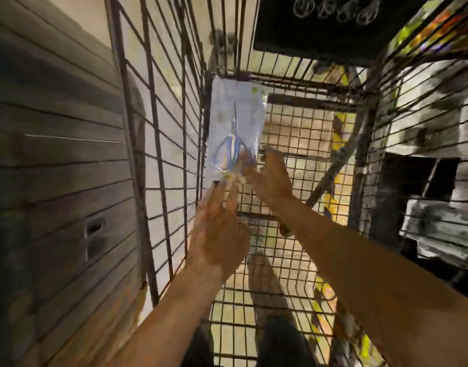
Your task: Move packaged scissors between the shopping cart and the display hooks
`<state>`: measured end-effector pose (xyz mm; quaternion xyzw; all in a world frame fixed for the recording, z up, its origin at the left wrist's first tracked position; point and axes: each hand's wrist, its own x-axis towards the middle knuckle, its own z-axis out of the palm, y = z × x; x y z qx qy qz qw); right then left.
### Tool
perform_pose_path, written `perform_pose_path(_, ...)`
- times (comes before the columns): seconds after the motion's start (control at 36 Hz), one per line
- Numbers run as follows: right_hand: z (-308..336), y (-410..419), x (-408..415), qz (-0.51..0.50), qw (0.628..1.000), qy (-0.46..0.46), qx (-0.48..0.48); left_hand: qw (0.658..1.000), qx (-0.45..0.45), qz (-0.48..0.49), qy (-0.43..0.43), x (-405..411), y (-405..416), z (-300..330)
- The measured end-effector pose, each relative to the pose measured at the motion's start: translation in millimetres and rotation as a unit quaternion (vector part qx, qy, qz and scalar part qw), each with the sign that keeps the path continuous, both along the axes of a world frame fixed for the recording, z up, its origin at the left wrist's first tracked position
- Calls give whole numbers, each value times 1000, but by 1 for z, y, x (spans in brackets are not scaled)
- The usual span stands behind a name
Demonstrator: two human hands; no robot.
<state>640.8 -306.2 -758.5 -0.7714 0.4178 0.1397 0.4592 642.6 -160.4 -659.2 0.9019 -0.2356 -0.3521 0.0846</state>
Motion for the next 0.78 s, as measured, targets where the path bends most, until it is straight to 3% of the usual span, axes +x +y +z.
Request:
perform_pose_path(0.06, -6, 0, 8, -20, 1000, 9, 3, 999, 32, -38, -14, 0, -4, 8)
perform_pose_path(0.14, -10, 0, 16, -56, 998, 17, 10, 996, 57, 0, 67, 9, -9, 20)
perform_pose_path(0.42, -3, -27, 5, -79, 995, 7, 67, 990, -12, 108, 91, 11, -14, -12)
perform_pose_path(0.64, 20, -61, -39, -100, 993, 15, 56, 976, -117, 181, 14, 29, -39, -42)
perform_pose_path(0.69, 23, -67, -52, -129, 990, 27, 57, 973, -116, 198, 15, 40, -45, -56)
perform_pose_path(0.78, 25, -73, -71, -181, 982, 8, 58, 975, -38, 218, 22, 59, -58, -81)
